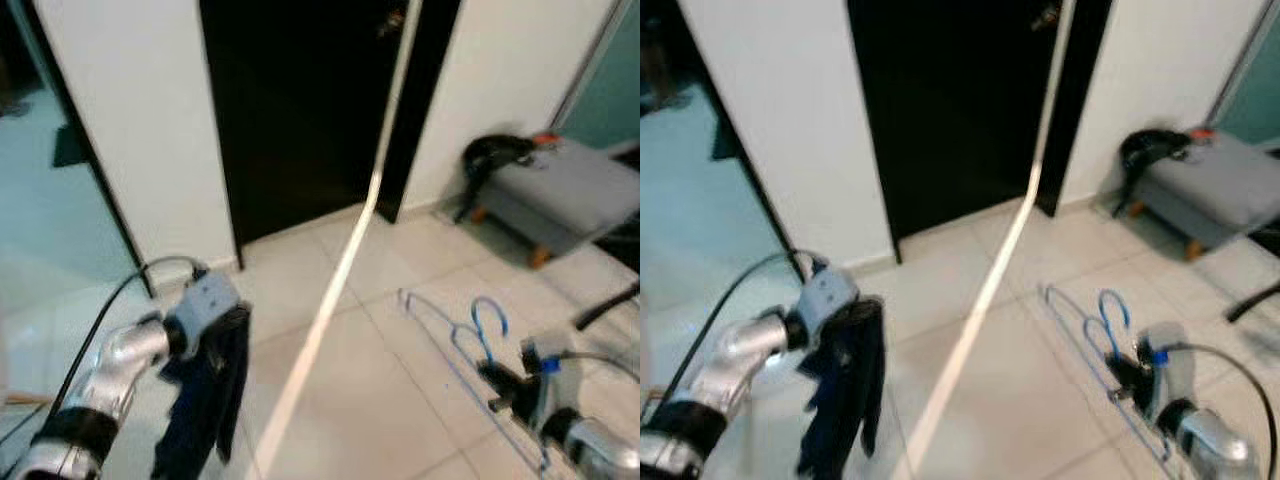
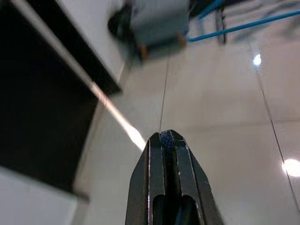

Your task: Hang hanger

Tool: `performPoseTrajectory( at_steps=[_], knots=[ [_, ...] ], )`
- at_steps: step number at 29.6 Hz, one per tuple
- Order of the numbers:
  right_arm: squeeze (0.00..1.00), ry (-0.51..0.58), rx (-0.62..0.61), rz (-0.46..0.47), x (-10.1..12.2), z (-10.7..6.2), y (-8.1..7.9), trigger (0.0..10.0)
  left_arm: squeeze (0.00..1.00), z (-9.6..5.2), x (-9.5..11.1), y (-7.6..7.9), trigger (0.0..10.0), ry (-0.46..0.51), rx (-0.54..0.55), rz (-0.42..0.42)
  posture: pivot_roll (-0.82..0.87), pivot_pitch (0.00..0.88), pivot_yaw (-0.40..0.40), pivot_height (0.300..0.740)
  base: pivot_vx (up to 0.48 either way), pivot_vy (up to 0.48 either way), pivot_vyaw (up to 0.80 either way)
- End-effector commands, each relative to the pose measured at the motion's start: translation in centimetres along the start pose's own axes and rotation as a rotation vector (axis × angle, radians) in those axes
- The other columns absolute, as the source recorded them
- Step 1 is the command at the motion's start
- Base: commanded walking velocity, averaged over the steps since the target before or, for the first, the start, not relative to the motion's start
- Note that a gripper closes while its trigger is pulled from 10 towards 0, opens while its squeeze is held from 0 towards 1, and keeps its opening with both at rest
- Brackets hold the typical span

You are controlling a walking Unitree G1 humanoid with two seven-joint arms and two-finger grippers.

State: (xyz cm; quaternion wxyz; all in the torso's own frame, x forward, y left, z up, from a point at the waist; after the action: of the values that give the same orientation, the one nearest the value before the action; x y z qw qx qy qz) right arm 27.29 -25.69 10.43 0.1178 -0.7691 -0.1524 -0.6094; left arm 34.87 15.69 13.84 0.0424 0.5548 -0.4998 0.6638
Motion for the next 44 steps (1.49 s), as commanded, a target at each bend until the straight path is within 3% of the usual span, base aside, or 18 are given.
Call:
performPoseTrajectory(
  at_steps=[1, 2, 4, 5, 7, 10, 12, 14, 16, 17, 19, 29, 35, 44],
  knots=[
    [0.0, -0.043, 0.099, -0.004, 0.0, -0.1, -1.4, 10.0, 0.0, -0.3, 0.0, 0.0, 10.0, 0.003, -0.035, 0.004, -0.07, 0.048, 0.001, 0.74, 0.0, 0.0, -0.8],
    [0.0, -0.043, 0.099, -0.004, 0.0, -0.1, -1.4, 10.0, 0.0, -0.3, 0.0, 0.0, 10.0, 0.003, -0.035, 0.004, -0.07, 0.048, 0.001, 0.74, 0.0, 0.0, -0.8],
    [0.0, -0.04, 0.275, -0.099, 2.6, -1.0, -2.9, 10.0, 0.0, -0.1, 2.1, -1.6, 10.0, 0.053, -0.081, 0.097, -0.06, 0.045, -0.005, 0.74, 0.0, 0.0, -0.8],
    [0.0, -0.04, 0.275, -0.099, 2.6, -1.0, -2.9, 10.0, 0.0, -0.1, 2.1, -1.6, 10.0, 0.053, -0.081, 0.097, -0.06, 0.045, -0.005, 0.74, 0.0, 0.0, -0.8],
    [0.0, -0.075, 0.38, -0.158, 3.7, -2.4, -3.4, 10.0, 0.0, -0.2, 3.5, -3.1, 10.0, 0.065, -0.109, 0.197, -0.06, 0.043, -0.007, 0.74, 0.0, 0.0, -0.8],
    [0.0, -0.085, 0.402, -0.167, 4.3, -3.1, -3.3, 10.0, 0.0, -0.3, 4.3, -4.0, 10.0, 0.076, -0.106, 0.24, -0.06, 0.044, -0.007, 0.74, 0.0, 0.0, -0.8],
    [0.0, -0.058, 0.446, -0.176, 6.8, -4.8, -2.8, 10.0, 0.0, -0.8, 6.1, -5.8, 10.0, 0.084, -0.154, 0.379, -0.07, 0.044, -0.007, 0.74, 0.0, 0.0, -0.8],
    [0.0, -0.058, 0.446, -0.176, 6.8, -4.8, -2.8, 10.0, 0.0, -0.8, 6.1, -5.8, 10.0, 0.084, -0.154, 0.379, -0.07, 0.044, -0.007, 0.74, 0.0, 0.0, -0.8],
    [0.0, -0.049, 0.446, -0.184, 8.6, -6.3, -2.0, 10.0, 0.0, -1.4, 7.9, -6.6, 10.0, 0.119, -0.208, 0.511, -0.07, 0.045, -0.003, 0.74, 0.0, 0.0, -0.4],
    [0.0, -0.049, 0.446, -0.184, 8.6, -6.3, -2.0, 10.0, 0.0, -1.4, 7.9, -6.6, 10.0, 0.119, -0.208, 0.511, -0.07, 0.045, -0.003, 0.74, 0.0, 0.0, 0.0],
    [0.0, -0.056, 0.41, -0.188, 9.2, -7.3, -1.1, 10.0, 0.0, -1.2, 9.5, -6.8, 10.0, 0.16, -0.223, 0.595, -0.07, 0.046, 0.0, 0.74, 0.0, 0.0, 0.0],
    [0.0, 0.012, 0.448, -0.158, 11.4, -8.7, -1.7, 10.0, 0.0, -0.4, 12.4, -6.2, 10.0, 0.26, -0.243, 0.693, -0.08, 0.042, 0.01, 0.74, 0.0, 0.0, 0.0],
    [0.0, 0.045, 0.549, -0.11, 11.7, -8.3, -3.9, 10.0, 0.0, 0.0, 15.3, -5.8, 10.0, 0.406, -0.197, 0.75, -0.08, 0.037, 0.007, 0.74, 0.0, 0.0, 0.0],
    [0.0, 0.074, 0.585, -0.091, 12.7, -8.7, -4.2, 10.0, 0.0, 0.1, 15.8, -5.1, 10.0, 0.444, -0.221, 0.787, -0.07, 0.03, -0.002, 0.74, 0.0, 0.0, 0.0]
  ],
)
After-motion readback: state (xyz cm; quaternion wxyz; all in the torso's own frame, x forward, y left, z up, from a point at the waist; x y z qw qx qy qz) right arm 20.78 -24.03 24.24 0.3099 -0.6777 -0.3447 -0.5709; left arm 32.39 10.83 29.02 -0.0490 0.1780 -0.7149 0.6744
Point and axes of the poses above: a point about 5 cm out from each wrist's last joint towards the gripper, its own z axis pointing out of the wrist towards the gripper, its own x axis along the axis of the wrist's last joint, y = z × x, the point moved 3 cm from there along z, pointing out of the wrist towards the gripper, and after that the axes turned 7 degrees about z, right-handed, at the moved point
